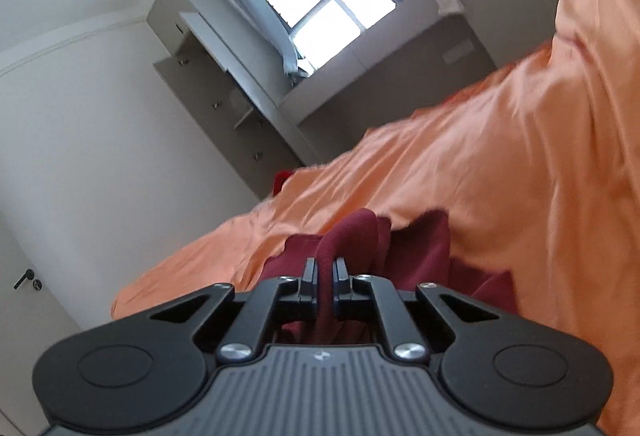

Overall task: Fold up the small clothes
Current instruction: 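Close the right tool on the folded shirt while the left tool holds it up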

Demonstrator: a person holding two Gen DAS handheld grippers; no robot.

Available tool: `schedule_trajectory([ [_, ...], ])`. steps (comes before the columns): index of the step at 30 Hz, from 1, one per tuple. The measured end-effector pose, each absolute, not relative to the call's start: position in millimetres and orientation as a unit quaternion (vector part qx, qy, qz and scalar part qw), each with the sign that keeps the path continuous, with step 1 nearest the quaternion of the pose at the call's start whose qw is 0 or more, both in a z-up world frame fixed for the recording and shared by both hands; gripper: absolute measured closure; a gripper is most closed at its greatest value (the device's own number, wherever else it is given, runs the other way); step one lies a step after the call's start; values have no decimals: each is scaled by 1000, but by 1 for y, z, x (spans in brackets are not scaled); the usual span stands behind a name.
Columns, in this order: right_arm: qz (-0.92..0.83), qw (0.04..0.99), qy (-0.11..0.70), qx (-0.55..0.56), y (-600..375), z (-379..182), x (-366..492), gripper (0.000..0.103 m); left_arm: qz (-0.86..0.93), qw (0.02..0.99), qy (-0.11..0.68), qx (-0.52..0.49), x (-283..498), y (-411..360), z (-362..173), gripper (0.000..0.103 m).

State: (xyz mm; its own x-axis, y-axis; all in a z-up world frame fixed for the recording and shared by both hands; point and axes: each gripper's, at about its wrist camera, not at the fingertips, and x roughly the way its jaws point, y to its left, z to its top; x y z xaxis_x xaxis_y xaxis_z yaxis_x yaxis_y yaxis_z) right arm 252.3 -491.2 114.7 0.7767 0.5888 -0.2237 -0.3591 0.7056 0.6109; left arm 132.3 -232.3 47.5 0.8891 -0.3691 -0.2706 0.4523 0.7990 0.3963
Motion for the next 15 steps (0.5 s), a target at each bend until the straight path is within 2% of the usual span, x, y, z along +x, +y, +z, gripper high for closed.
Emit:
schedule_trajectory([
  [9,207,908,235,278,-515,104,249,96,-254,938,111,209,140,-255,35,86],
  [15,182,910,256,270,-522,95,248,96,-265,930,118,228,140,-264,25,85],
])
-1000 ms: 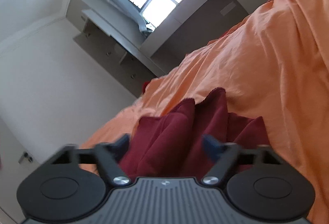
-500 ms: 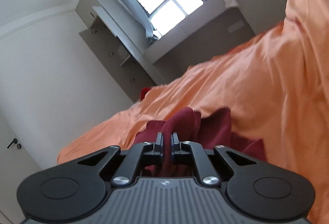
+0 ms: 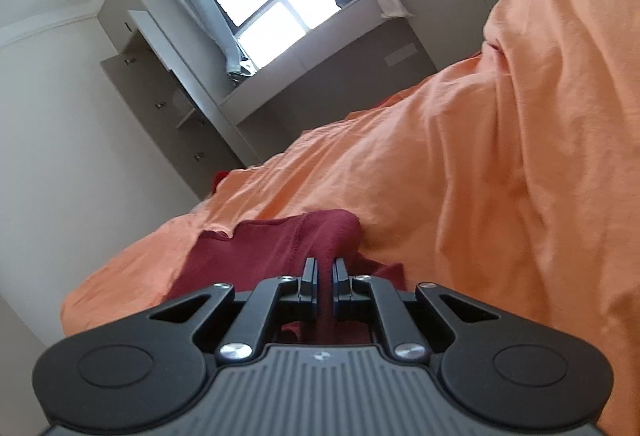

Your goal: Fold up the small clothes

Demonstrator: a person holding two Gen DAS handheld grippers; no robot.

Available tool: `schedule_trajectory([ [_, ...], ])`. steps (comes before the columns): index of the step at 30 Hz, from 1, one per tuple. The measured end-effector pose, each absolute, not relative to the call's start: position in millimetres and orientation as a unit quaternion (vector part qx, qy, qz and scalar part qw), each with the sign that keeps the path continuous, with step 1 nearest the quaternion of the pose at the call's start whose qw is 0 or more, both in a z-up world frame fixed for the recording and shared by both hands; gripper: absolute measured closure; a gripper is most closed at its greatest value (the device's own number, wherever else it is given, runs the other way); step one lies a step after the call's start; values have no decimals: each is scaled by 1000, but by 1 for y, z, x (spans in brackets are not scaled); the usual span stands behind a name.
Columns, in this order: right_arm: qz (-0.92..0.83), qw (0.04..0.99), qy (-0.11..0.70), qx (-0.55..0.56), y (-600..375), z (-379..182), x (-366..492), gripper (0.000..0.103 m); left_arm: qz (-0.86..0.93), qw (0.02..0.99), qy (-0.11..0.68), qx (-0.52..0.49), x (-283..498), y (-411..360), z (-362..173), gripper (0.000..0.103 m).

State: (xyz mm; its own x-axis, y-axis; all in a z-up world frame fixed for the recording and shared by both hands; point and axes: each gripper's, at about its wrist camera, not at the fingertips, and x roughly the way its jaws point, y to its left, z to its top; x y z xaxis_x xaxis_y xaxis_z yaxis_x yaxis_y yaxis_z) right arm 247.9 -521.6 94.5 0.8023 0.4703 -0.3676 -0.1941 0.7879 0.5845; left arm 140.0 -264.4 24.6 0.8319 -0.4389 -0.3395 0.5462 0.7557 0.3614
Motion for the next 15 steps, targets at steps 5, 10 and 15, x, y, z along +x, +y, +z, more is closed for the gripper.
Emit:
schedule_trajectory([
  [5,178,899,286,280,-523,84,252,94,-282,927,154,193,153,-257,32,79],
  [10,176,900,286,277,-524,83,250,94,-334,914,200,111,161,-238,47,63],
  [15,173,900,288,277,-524,82,250,93,-320,919,214,84,162,-219,64,38],
])
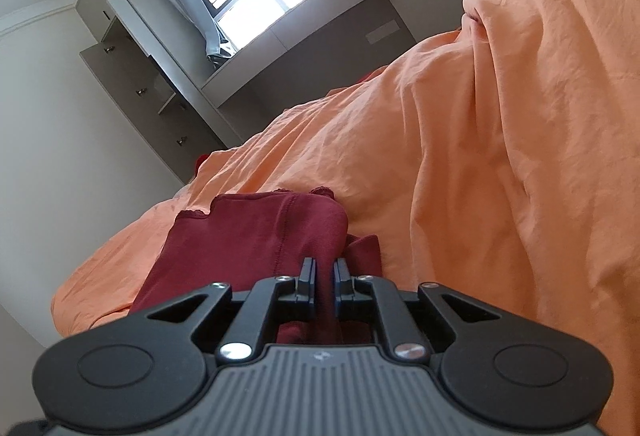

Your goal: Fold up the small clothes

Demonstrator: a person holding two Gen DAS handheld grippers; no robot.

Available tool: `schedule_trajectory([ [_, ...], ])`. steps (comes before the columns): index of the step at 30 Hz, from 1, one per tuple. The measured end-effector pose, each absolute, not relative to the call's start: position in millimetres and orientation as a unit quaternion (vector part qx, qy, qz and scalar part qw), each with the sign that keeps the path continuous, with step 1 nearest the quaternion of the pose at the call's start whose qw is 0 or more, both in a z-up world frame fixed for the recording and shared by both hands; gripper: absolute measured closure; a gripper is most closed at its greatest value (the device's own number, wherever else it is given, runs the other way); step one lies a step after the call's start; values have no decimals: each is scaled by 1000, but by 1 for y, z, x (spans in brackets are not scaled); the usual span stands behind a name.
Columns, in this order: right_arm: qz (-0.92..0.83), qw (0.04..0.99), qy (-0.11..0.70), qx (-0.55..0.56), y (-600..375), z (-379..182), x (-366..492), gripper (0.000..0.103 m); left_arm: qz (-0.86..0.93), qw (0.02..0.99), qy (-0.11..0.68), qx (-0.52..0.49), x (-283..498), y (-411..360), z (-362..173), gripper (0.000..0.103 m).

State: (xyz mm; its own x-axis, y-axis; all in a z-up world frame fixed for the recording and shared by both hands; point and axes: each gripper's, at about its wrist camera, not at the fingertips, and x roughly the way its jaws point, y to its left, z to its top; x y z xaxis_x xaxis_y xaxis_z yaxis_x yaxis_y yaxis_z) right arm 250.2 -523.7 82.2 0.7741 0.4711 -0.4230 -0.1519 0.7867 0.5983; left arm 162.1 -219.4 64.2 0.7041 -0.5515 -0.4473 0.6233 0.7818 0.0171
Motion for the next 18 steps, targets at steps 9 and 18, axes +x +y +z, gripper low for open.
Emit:
schedule_trajectory([
  [9,173,894,298,285,-528,79,245,55,-229,949,208,60,174,-165,97,11],
  [18,172,910,296,234,-515,84,223,15,-132,962,241,-1,212,-103,97,3],
])
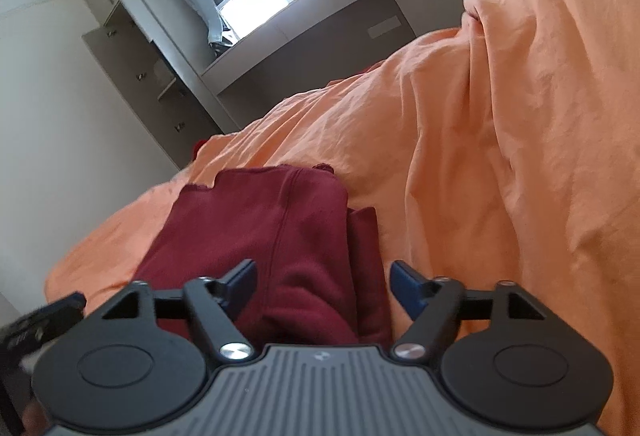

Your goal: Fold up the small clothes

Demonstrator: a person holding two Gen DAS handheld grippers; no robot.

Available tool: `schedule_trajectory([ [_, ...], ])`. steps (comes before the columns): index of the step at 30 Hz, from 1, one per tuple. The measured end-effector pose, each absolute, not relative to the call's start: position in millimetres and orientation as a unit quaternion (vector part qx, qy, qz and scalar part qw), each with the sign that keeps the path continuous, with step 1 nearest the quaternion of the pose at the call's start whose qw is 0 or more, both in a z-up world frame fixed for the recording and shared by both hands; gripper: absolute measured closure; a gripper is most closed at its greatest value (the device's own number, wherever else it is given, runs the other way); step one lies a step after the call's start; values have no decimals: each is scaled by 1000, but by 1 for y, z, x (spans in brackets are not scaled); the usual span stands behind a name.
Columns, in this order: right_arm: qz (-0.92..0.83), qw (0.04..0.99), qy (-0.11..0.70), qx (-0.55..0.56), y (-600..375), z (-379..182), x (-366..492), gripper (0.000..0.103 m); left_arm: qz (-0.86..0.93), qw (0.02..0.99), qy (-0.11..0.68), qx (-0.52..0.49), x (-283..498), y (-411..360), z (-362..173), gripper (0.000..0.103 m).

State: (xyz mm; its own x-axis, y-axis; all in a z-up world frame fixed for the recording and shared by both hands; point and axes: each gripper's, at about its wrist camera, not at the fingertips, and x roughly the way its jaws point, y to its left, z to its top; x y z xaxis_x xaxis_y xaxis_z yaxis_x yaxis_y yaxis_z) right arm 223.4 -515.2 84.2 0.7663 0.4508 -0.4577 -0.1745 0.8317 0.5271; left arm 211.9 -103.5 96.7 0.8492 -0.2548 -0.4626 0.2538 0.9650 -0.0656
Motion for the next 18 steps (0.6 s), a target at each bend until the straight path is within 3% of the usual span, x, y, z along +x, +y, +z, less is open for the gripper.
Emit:
schedule_trajectory([
  [9,177,919,315,158,-497,82,209,1,-136,952,272,-46,223,-84,70,1],
  [18,182,912,340,138,-493,72,206,0,-162,946,277,-55,227,-79,55,0],
])
